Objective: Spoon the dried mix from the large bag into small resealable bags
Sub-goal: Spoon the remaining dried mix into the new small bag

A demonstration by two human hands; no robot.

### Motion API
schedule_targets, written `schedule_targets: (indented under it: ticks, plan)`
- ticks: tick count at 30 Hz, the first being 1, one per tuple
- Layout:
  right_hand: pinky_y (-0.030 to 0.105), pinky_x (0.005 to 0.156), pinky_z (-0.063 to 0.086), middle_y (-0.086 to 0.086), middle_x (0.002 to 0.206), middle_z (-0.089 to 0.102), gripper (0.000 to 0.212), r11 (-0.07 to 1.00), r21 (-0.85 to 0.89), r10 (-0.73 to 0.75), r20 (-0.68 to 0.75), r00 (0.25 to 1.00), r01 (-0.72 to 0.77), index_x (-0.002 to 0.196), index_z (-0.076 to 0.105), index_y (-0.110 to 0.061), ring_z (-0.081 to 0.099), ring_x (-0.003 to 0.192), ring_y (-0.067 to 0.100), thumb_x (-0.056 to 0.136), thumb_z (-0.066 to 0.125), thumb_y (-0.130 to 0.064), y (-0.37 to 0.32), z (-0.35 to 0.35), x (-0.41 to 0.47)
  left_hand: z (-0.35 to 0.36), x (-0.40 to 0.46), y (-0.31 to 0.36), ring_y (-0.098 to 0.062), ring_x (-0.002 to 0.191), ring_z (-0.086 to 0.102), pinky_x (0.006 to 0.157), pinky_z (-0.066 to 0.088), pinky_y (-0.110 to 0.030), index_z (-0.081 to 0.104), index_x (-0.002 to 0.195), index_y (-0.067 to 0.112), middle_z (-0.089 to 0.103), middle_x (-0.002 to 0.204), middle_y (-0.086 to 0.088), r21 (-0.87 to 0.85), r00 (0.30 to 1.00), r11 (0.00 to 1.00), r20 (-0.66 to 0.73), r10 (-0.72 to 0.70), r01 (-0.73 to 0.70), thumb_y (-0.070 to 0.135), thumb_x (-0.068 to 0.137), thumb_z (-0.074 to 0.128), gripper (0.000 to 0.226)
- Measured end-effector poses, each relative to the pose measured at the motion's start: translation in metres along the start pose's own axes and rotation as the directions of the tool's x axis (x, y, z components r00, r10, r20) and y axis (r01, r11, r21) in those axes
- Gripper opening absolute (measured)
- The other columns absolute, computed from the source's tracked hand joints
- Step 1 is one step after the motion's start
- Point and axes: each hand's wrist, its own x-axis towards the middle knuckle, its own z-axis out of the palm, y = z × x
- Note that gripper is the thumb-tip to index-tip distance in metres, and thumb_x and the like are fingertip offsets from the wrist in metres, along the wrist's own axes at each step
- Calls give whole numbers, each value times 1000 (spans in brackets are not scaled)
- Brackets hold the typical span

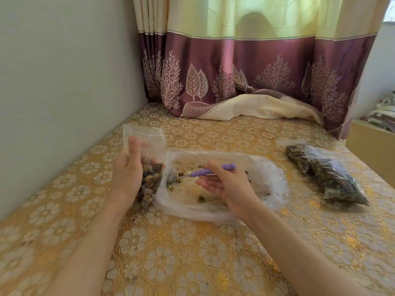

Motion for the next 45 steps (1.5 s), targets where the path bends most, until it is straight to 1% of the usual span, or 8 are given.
schedule_targets:
  ticks: [4,11,15,23,28,33,39,45]
  plan:
    - [21,64,58,20,94,73,28,996,68,58,79,995,-63,83,69,8,71,75,20,94,57,-14,2,-2,3,1,0,9,-51,72,57,69,49,-54,60,84,-5,56,76,-37,-2,999,999,6,49,-49,92,64,24,105]
    - [18,52,53,20,94,73,43,990,78,114,41,993,-117,65,72,1,66,61,14,98,50,-16,-4,-5,5,9,-10,3,-45,71,60,76,52,-51,63,72,22,62,79,-33,-6,998,1000,-51,30,-30,83,73,23,73]
    - [17,48,51,17,85,72,46,992,-8,128,-24,991,-128,67,72,1,61,57,12,99,47,-20,-11,-7,5,12,-10,-8,-23,63,63,68,51,-23,63,80,32,66,61,-2,16,988,997,-136,75,-74,69,84,22,55]
    - [16,41,45,12,67,67,51,986,-59,153,-89,984,-158,59,74,-3,54,49,9,97,43,-17,-23,-14,7,12,-8,-10,-12,61,62,72,50,-36,64,74,33,66,58,7,-11,989,999,-137,51,-53,67,84,24,53]
    - [15,39,40,8,62,69,57,999,-25,-49,-160,986,45,46,71,-10,53,46,9,96,43,-16,-39,-18,1,13,-8,-11,-39,68,56,72,48,-40,58,78,15,56,77,-33,40,993,993,-48,110,-108,71,85,25,66]
    - [16,45,42,16,86,74,46,945,-40,-327,-149,933,325,68,75,-10,55,51,7,99,47,-27,-54,-4,-9,16,-9,-13,-1,61,58,64,46,-14,56,89,26,60,66,7,30,989,989,31,146,-147,85,71,25,69]
    - [18,48,44,16,92,73,37,899,-21,-437,25,899,437,75,74,-11,57,57,10,98,50,-26,-62,10,-22,18,-9,-12,13,64,57,59,39,0,52,96,31,62,72,31,25,983,984,53,178,-179,78,73,28,58]
    - [19,47,44,12,94,74,17,906,7,-417,197,887,424,91,68,-8,60,60,14,94,54,-18,-60,12,-24,18,-8,-16,11,62,54,61,39,-2,57,98,21,58,69,12,13,982,982,26,189,-189,52,88,31,41]
